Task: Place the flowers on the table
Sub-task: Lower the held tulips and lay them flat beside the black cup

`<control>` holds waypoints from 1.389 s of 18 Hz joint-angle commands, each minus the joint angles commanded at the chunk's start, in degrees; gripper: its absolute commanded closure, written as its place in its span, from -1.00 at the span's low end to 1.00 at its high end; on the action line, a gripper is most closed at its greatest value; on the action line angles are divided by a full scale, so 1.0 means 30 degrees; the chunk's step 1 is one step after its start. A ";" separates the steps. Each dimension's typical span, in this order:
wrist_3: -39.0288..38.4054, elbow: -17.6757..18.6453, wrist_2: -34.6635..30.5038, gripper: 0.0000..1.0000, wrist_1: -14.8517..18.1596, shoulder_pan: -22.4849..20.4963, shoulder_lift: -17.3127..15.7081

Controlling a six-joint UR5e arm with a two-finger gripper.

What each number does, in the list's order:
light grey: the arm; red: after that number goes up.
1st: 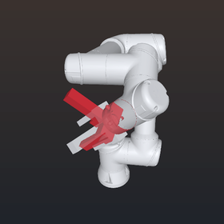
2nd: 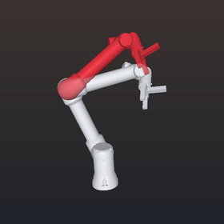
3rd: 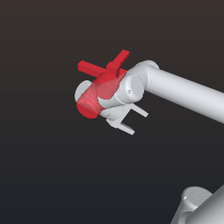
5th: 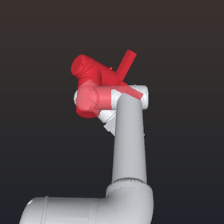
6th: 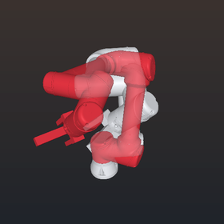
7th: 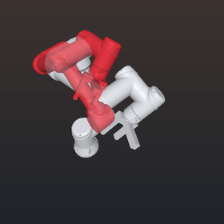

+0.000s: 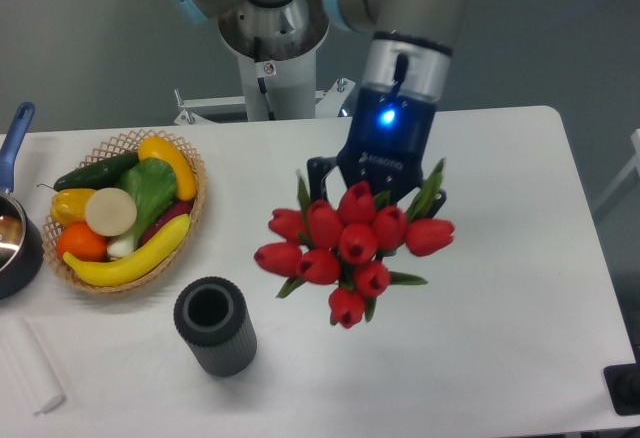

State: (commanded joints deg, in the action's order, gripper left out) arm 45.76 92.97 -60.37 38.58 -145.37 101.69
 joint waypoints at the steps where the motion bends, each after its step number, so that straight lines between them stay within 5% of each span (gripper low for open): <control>1: 0.0763 0.0411 -0.0351 0.06 0.0029 0.0000 -0.0087; 14: 0.7385 0.1381 -0.8082 0.06 0.1523 0.1669 0.1930; 25: 0.8855 0.1762 -1.0199 0.06 0.1582 0.2198 0.4011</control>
State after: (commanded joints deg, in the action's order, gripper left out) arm 72.33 98.26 -90.97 43.33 -138.78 113.72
